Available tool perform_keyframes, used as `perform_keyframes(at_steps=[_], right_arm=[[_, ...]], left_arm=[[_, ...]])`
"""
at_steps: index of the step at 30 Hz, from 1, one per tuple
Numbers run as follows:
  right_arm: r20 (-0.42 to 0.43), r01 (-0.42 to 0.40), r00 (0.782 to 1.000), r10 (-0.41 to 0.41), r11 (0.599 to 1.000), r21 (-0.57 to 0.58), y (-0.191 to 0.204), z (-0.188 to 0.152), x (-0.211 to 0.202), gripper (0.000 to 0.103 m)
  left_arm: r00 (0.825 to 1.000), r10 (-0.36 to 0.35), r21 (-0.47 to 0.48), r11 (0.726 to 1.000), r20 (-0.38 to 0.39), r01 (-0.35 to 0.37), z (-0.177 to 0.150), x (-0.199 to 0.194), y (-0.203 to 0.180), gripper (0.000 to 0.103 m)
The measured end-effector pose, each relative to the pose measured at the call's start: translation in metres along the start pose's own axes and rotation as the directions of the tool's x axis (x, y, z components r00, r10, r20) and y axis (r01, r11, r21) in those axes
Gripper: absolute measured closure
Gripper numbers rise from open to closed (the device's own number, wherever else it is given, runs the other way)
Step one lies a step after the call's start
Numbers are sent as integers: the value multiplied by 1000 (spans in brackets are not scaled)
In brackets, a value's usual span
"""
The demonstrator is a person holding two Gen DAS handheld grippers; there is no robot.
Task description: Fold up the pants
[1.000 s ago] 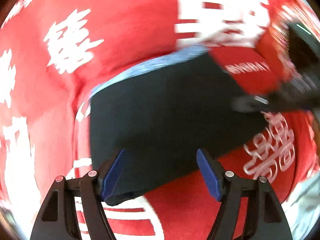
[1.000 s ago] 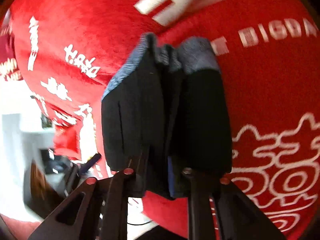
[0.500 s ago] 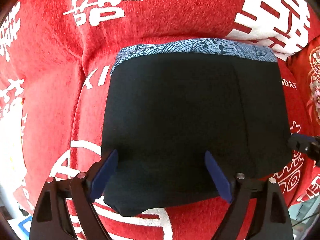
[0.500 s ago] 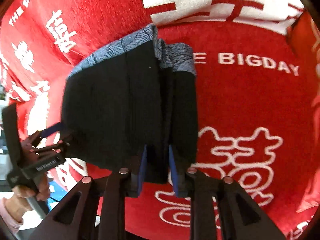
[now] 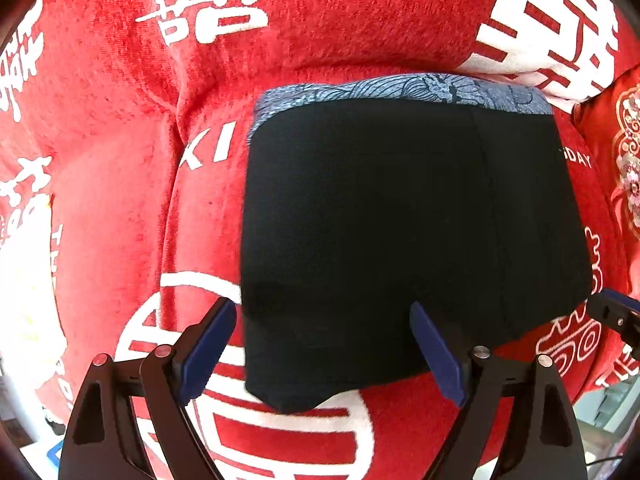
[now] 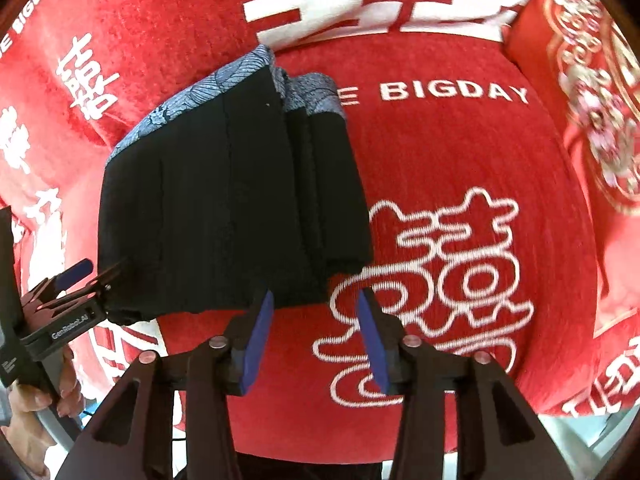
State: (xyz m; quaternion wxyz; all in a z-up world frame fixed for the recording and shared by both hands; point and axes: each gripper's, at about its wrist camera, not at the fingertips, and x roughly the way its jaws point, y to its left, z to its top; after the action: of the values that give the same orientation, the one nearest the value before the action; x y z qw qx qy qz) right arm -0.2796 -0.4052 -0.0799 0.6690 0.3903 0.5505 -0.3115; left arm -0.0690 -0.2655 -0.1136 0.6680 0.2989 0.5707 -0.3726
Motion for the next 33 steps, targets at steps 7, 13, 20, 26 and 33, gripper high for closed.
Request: perform_keyframes(at_steps=[7,13,20,26,33], right_arm=[[21,22,1000,-24,996,85,6,-23,-4,41],[33,42,998,-46,991,129,9,-35,-3,39],[59,61,996,-68,992,114,8,-21,-6,39],[38,40,998,-43,996,77,9,13,-3,39],[6,12,1000,-12,999,30,4,42,2,37]], left_arm=[[1000,-10,40,999,2,10,-5,-6,13,14],[1000,-1,39,999,8,1,-9,-5,31,14],[1000,23,-25,999,1,-23,-7,-4,51,14],[999,46,-110,993,-16,-47,10,-1,63,14],[999,4,-166,986,-46,-12,34,7,58,14]])
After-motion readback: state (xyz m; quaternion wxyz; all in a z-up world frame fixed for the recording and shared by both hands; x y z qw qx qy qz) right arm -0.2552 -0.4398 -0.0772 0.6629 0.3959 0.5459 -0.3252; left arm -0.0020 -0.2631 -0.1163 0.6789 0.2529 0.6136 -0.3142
